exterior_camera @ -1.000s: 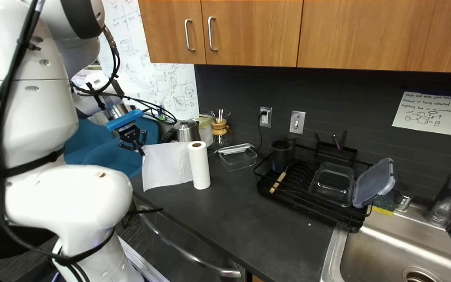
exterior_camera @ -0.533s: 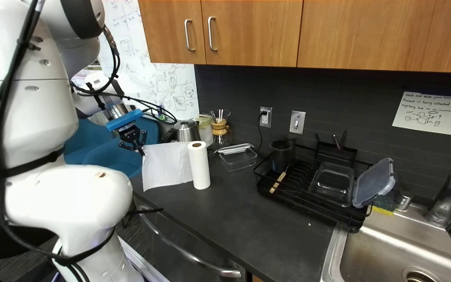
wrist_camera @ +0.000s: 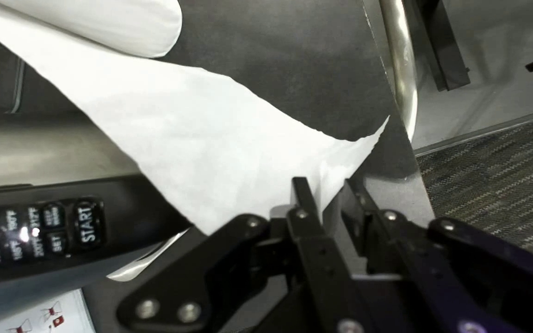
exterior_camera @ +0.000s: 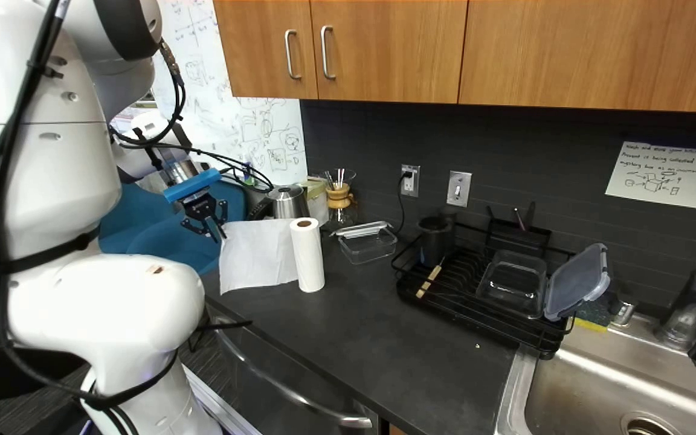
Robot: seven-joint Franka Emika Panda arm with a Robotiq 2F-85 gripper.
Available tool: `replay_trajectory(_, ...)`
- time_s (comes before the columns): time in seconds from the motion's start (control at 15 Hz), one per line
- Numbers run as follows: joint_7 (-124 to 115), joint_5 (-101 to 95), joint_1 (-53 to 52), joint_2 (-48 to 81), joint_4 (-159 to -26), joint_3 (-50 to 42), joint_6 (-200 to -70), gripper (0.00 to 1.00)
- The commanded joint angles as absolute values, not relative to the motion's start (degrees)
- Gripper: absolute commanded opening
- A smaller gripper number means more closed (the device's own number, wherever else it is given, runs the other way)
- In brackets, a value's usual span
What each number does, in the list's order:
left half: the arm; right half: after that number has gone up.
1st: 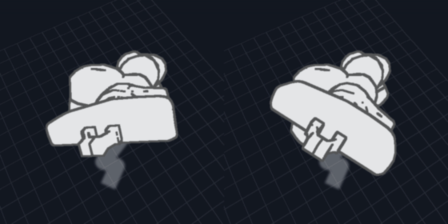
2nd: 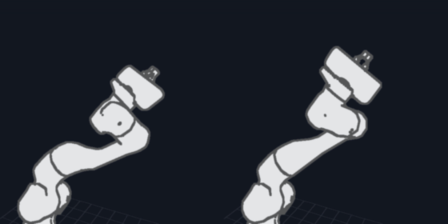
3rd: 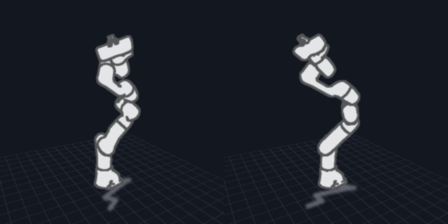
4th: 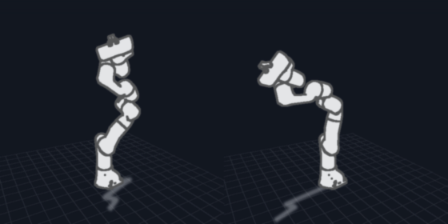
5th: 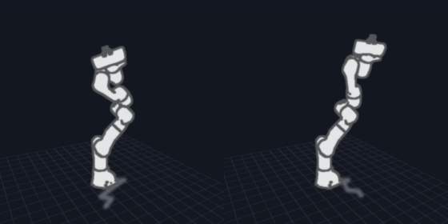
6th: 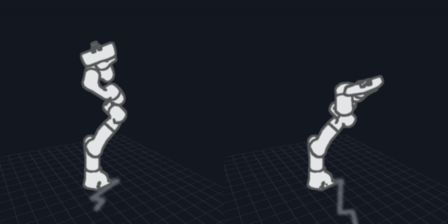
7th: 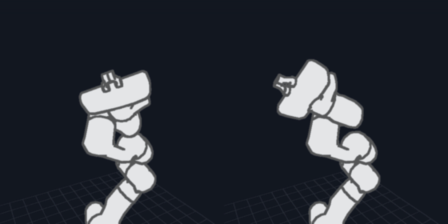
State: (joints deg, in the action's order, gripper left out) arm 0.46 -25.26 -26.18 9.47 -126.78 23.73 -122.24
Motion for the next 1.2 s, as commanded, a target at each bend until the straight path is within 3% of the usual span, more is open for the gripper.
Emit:
replay_trajectory(0.0,0.5,-25.2,-26.4,9.5,-126.7,23.5,-122.2,0.57)
replay_trajectory(0.07,0.5,-25.2,-26.4,9.5,-126.7,23.5,-122.2,0.38)
replay_trajectory(0.27,0.5,-25.2,-26.4,9.5,-126.7,23.5,-122.2,0.57)
replay_trajectory(1.13,0.5,-25.2,-26.4,9.6,-126.7,23.5,-122.2,0.57)
